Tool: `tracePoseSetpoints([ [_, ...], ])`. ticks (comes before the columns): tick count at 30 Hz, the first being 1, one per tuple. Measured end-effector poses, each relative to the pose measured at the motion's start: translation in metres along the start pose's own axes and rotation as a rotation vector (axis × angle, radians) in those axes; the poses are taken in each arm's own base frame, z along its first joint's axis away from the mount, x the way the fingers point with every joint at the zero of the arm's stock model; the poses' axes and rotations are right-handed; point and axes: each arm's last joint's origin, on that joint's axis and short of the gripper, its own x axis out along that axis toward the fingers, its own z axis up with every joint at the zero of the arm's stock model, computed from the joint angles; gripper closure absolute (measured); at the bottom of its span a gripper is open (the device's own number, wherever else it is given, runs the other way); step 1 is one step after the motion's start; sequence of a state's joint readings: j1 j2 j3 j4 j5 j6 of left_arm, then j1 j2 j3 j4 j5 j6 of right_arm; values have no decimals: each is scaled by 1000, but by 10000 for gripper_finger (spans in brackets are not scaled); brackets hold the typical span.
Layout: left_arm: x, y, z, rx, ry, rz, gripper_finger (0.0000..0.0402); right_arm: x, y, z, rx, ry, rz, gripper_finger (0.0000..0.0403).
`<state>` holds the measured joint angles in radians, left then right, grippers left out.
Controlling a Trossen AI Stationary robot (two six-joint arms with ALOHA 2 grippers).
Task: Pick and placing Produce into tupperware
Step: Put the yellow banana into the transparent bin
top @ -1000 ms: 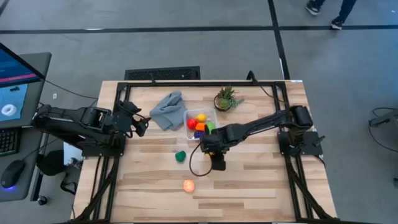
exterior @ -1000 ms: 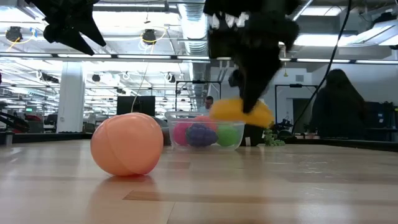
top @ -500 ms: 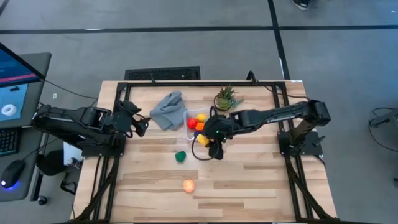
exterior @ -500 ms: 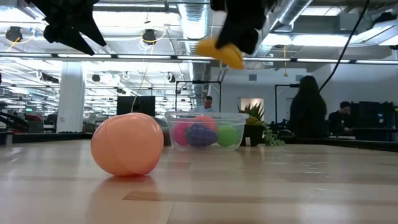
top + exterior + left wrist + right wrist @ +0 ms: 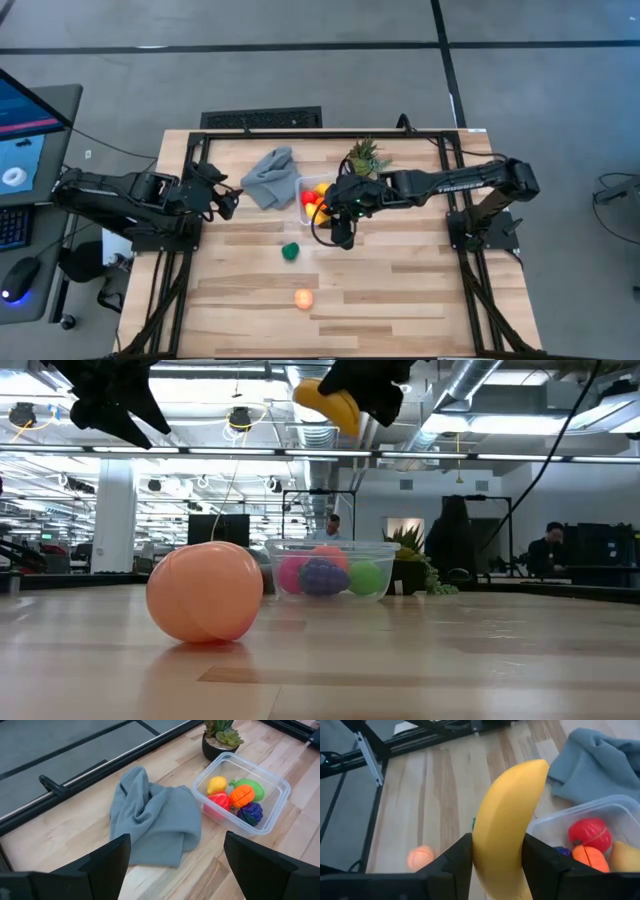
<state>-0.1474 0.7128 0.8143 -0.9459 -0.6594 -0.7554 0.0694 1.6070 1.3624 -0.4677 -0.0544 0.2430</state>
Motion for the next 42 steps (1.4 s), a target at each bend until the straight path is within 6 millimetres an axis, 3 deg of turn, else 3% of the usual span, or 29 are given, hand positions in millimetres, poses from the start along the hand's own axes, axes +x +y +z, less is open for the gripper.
tracePoseSetpoints([
  [42, 0, 0, -1, 27, 10, -1, 93, 0, 1, 15, 1, -180, -40, 228],
])
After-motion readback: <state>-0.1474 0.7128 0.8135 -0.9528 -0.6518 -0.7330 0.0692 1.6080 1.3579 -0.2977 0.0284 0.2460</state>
